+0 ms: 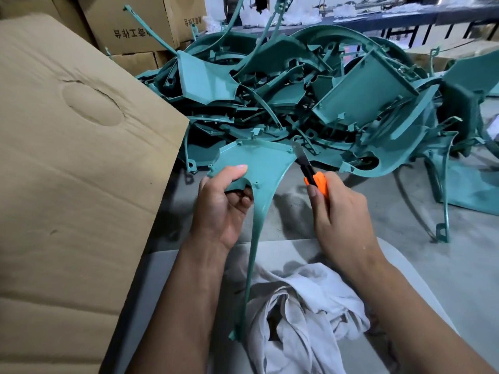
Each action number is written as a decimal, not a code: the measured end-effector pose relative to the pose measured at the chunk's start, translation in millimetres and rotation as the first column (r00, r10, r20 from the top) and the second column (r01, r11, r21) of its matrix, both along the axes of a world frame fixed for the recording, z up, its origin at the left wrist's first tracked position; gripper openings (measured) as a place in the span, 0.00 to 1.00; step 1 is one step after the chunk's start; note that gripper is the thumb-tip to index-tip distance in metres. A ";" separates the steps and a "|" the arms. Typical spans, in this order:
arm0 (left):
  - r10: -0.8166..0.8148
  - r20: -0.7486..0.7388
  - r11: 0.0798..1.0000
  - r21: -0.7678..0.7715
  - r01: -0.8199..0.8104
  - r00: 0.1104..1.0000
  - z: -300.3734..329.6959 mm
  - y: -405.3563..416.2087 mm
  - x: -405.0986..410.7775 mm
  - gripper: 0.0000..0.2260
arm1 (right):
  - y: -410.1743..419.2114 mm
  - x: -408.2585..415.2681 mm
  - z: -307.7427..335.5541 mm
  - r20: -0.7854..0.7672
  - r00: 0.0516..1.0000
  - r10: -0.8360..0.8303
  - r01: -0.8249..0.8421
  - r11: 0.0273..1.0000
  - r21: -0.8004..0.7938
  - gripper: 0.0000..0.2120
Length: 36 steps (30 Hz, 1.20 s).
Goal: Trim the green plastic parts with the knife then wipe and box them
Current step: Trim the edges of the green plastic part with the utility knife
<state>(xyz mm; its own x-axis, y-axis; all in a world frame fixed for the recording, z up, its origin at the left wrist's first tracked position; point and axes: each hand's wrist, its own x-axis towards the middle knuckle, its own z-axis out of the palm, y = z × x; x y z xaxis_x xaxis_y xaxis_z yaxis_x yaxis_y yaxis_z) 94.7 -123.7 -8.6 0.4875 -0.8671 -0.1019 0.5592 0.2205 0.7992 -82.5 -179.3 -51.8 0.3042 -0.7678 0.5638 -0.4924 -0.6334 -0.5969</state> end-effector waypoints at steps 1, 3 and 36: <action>0.023 -0.015 1.000 0.005 -0.023 1.000 0.0 -0.7 -1.1 0.24 | 0.6 -0.1 1.0 0.002 1.000 0.017 -0.017 1.000 0.003 0.13; 0.070 -0.045 0.998 0.013 -0.069 0.997 -1.1 -2.9 -1.7 0.28 | 3.0 0.3 4.1 0.006 0.998 0.059 -0.059 0.998 -0.013 0.14; -0.047 -0.137 0.985 0.157 0.069 0.989 1.2 -7.8 -13.6 0.03 | -6.6 -0.6 -5.8 0.071 0.996 -0.057 0.051 0.995 0.082 0.10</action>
<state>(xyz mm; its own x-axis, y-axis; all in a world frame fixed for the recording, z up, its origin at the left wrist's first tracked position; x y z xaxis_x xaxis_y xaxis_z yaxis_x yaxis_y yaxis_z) 81.1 -131.5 -7.5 0.4100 -0.8604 -0.3027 0.6704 0.0593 0.7396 -83.0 -185.9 -57.5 0.2213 -0.8253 0.5195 -0.4779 -0.5561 -0.6800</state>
